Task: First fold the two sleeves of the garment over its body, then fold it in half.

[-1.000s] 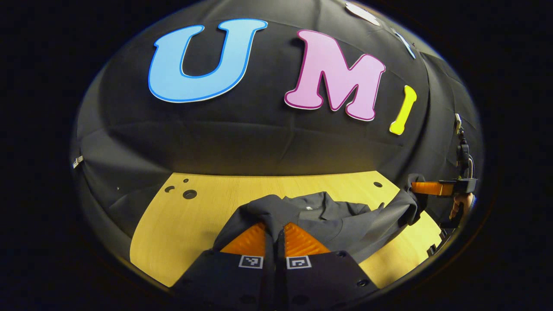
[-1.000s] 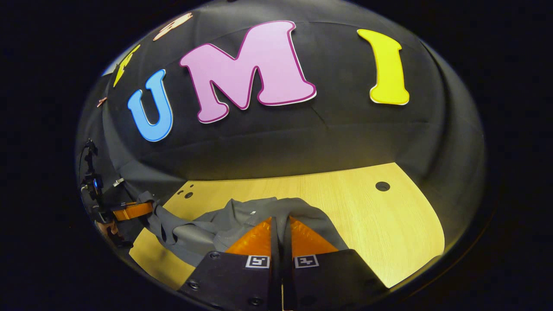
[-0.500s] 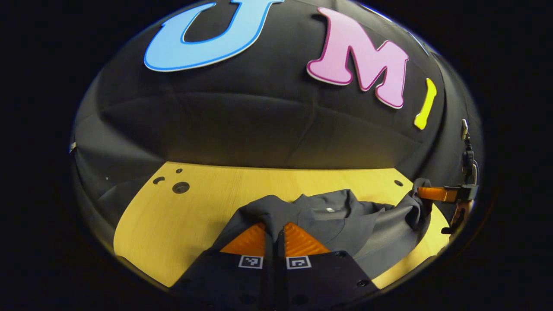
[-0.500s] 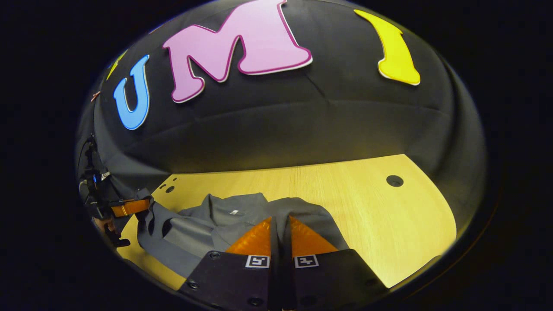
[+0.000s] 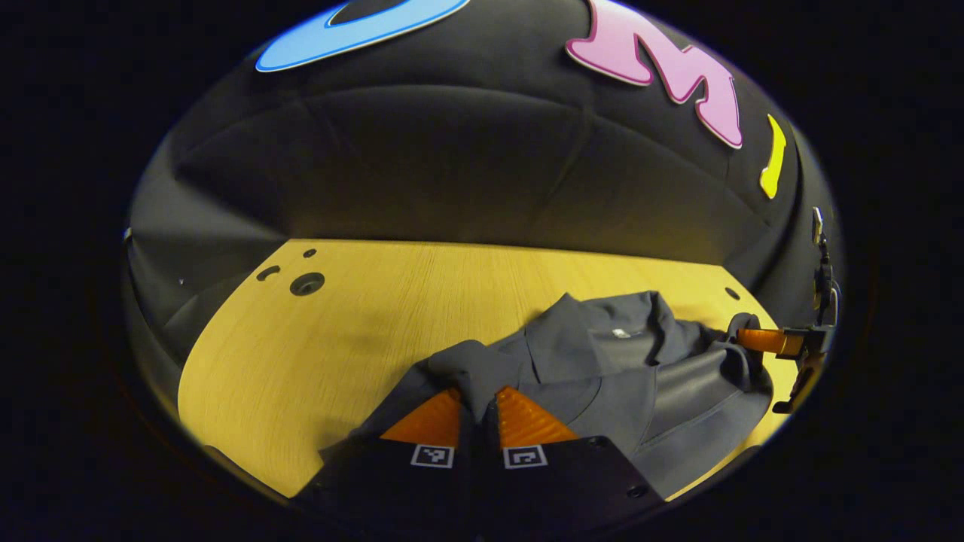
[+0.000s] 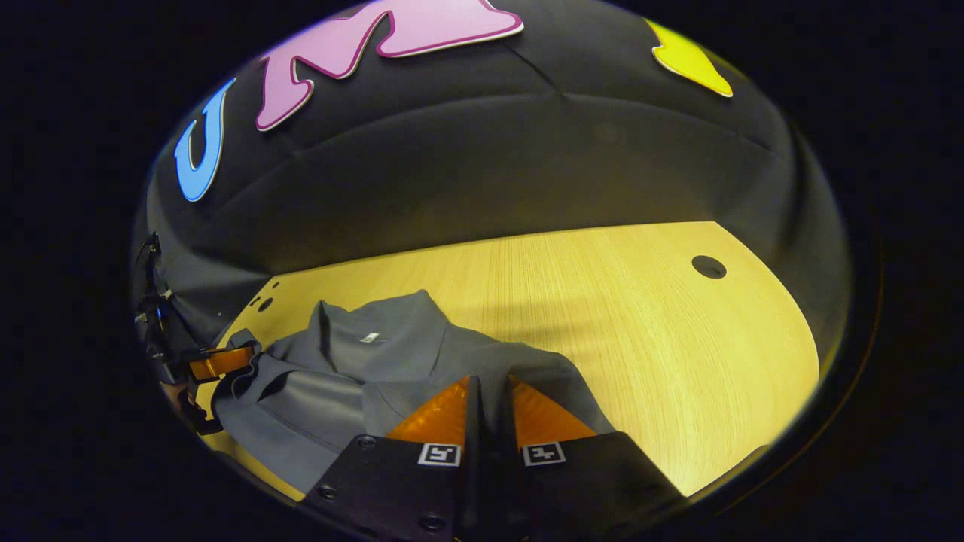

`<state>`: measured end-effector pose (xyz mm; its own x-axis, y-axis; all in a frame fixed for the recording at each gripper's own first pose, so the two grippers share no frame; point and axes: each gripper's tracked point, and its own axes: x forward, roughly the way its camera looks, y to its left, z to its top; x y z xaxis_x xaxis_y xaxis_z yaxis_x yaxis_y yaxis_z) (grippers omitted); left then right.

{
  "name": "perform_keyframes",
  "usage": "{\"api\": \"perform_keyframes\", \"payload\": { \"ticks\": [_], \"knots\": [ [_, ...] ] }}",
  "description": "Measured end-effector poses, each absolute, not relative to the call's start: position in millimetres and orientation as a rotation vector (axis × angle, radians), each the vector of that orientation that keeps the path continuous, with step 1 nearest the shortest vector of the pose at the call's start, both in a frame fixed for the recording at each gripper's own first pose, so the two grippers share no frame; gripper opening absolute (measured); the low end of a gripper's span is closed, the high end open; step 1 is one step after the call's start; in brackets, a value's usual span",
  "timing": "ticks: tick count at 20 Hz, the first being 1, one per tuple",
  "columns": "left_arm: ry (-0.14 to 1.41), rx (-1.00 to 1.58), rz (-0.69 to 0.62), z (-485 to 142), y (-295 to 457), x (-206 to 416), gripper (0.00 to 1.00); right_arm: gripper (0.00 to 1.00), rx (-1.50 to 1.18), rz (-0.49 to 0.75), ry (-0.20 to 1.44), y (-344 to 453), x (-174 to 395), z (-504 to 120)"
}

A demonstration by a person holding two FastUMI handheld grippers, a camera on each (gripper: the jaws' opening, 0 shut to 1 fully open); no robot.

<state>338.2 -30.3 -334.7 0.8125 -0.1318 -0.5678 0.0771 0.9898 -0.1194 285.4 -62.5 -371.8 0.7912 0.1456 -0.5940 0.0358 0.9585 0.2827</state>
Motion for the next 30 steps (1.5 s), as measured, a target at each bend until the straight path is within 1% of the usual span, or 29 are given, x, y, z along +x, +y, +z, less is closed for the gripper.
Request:
{"api": "perform_keyframes", "payload": {
  "ticks": [1,2,3,4,5,6,7,8,9,12,16,19,22,26,30],
  "knots": [
    [0.622,-0.083,-0.11,-338,-32,336,0.17,0.09,0.291,0.07,0.67,-61,283,-375],
    [0.634,-0.075,-0.102,-342,-32,336,0.17,0.24,0.298,0.078,0.682,-59,282,-377],
    [0.645,-0.067,-0.095,-345,-31,335,0.32,0.24,0.302,0.078,0.691,-58,280,-379],
    [0.652,-0.062,-0.085,-345,-28,333,0.4,0.25,0.309,0.072,0.696,-60,279,-379],
    [0.656,-0.06,-0.083,-347,-26,333,0.49,0.28,0.316,0.056,0.698,-63,279,-378],
    [0.652,-0.064,-0.087,-344,-26,331,0.57,0.5,0.331,0.046,0.697,-66,277,-374],
    [0.648,-0.074,-0.093,-342,-27,329,0.65,0.62,0.347,0.033,0.693,-67,275,-371],
    [0.645,-0.084,-0.1,-338,-28,326,0.68,0.74,0.371,0.027,0.684,-68,273,-365],
    [0.641,-0.09,-0.104,-333,-29,322,0.74,0.76,0.389,0.019,0.677,-68,269,-358],
    [0.605,-0.084,-0.101,-313,-27,308,0.87,0.75,0.391,0.005,0.645,-73,259,-337],
    [0.546,-0.036,-0.128,-278,-30,280,0.91,0.76,0.373,0.025,0.581,-70,239,-297],
    [0.495,-0.031,-0.155,-249,-38,253,0.91,0.77,0.364,0.052,0.529,-64,218,-263],
    [0.438,-0.012,-0.19,-218,-44,224,0.9,0.83,0.339,0.084,0.5,-58,191,-237],
    [0.352,0.026,-0.24,-176,-57,184,0.9,0.83,0.288,0.124,0.444,-54,155,-203],
    [0.329,0.042,-0.279,-158,-70,146,0.91,0.84,0.277,0.161,0.422,-43,118,-181]
  ]
}}
